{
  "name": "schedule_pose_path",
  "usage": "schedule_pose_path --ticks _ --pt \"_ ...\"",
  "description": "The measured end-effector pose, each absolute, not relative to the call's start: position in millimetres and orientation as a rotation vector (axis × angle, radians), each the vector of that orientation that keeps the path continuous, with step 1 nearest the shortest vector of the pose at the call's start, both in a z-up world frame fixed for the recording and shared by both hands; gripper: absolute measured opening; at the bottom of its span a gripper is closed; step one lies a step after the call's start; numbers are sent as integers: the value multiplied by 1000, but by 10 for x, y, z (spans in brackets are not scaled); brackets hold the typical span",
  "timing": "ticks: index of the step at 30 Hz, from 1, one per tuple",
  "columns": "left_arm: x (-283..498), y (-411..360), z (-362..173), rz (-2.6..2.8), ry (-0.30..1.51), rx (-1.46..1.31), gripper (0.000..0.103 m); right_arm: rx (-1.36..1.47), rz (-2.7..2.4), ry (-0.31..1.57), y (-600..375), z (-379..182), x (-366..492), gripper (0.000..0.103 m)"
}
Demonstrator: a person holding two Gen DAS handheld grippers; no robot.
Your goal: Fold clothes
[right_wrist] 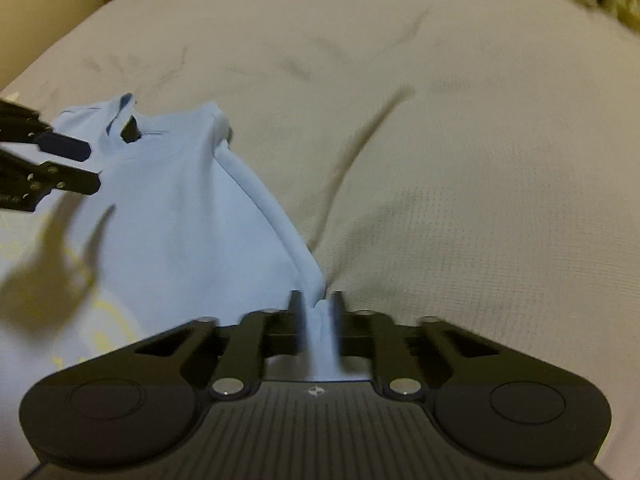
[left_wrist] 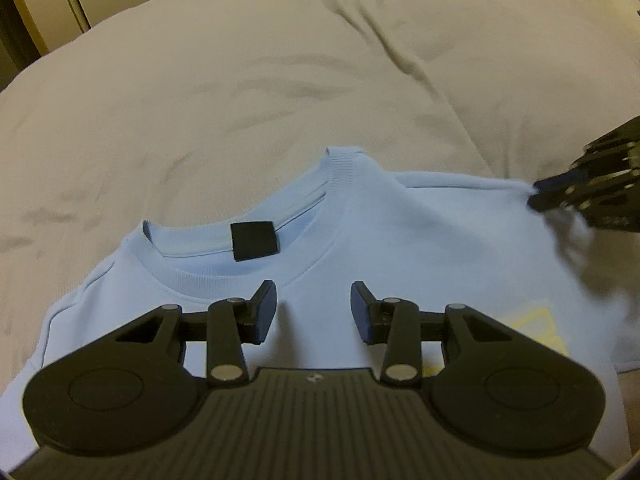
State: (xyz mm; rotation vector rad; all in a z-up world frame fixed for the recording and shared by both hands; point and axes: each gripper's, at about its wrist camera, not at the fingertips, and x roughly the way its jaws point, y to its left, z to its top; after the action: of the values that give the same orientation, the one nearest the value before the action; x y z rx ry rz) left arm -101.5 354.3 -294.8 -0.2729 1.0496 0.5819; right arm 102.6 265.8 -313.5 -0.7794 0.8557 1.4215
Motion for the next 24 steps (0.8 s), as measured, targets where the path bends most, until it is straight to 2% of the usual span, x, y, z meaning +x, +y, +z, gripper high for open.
schedule_pose_path --ticks 3,6,8,10,12,16,19,24 --pt "-1007 3581 -2986 571 1034 -263 36 -637 1348 787 2421 -2996 1065 6" --pt "-982 3656 -3068 580 1057 -254 36 -530 1166 893 2283 -3198 1172 5" --pt "-969 3681 -3078 575 1058 -243 36 -515 1111 911 2320 -3253 1108 11" --pt "-968 3700 -3053 553 1043 -242 35 -484 1094 879 2347 -3167 1030 25" --pt "-942 3720 -3021 516 1022 -244 34 -446 1093 824 2346 -3055 980 30" --pt "-814 3645 -2990 438 995 -212 23 -448 1021 786 2257 -2902 1052 27" --pt "-741 3601 -3041 409 983 -217 23 -383 1055 834 2056 -2770 1056 28" --pt "-508 3630 -3200 408 961 -165 25 -595 1207 884 2227 -3149 773 22"
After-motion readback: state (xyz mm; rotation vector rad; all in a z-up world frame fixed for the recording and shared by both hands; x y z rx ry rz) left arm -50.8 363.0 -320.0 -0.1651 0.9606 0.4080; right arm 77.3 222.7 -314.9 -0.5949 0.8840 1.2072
